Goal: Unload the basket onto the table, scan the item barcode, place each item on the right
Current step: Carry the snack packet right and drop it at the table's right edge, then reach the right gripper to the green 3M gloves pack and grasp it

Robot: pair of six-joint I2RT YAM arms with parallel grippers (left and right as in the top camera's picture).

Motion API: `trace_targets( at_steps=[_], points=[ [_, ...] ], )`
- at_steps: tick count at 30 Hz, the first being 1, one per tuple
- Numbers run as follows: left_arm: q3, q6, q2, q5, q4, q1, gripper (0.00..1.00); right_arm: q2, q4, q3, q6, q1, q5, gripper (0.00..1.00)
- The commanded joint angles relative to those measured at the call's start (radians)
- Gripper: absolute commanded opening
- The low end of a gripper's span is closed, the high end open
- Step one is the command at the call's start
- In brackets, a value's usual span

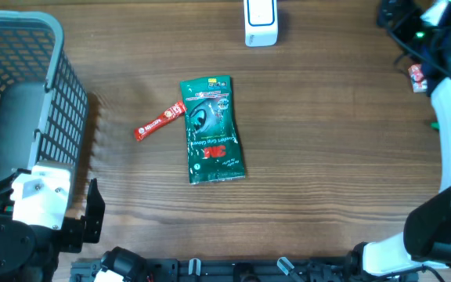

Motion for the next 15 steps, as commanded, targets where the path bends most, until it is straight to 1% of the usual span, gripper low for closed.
trace_targets(
  at_steps=[1,5,7,12,13,15],
  points=[
    [0.002,-0.009,0.005,0.008,0.002,0.008,1.00,0.041,-0.004,0.001,0.016,0.097,-0.222,1.00],
    [0.002,-0.009,0.005,0.008,0.002,0.008,1.00,0.087,-0.004,0.001,-0.077,0.241,-0.222,1.00],
    [0.002,-0.009,0.005,0.008,0.002,0.008,1.00,0.129,-0.003,0.001,-0.169,0.333,-0.221,1.00],
    [0.002,-0.009,0.005,0.008,0.002,0.008,1.00,0.272,-0.025,0.001,-0.233,0.509,-0.143,1.00],
    [0.002,-0.009,0.005,0.008,0.002,0.008,1.00,0.296,-0.029,0.001,-0.263,0.532,-0.136,0.99],
    [0.002,-0.009,0.005,0.008,0.002,0.008,1.00,0.344,-0.042,0.001,-0.344,0.587,-0.098,0.94]
  ],
)
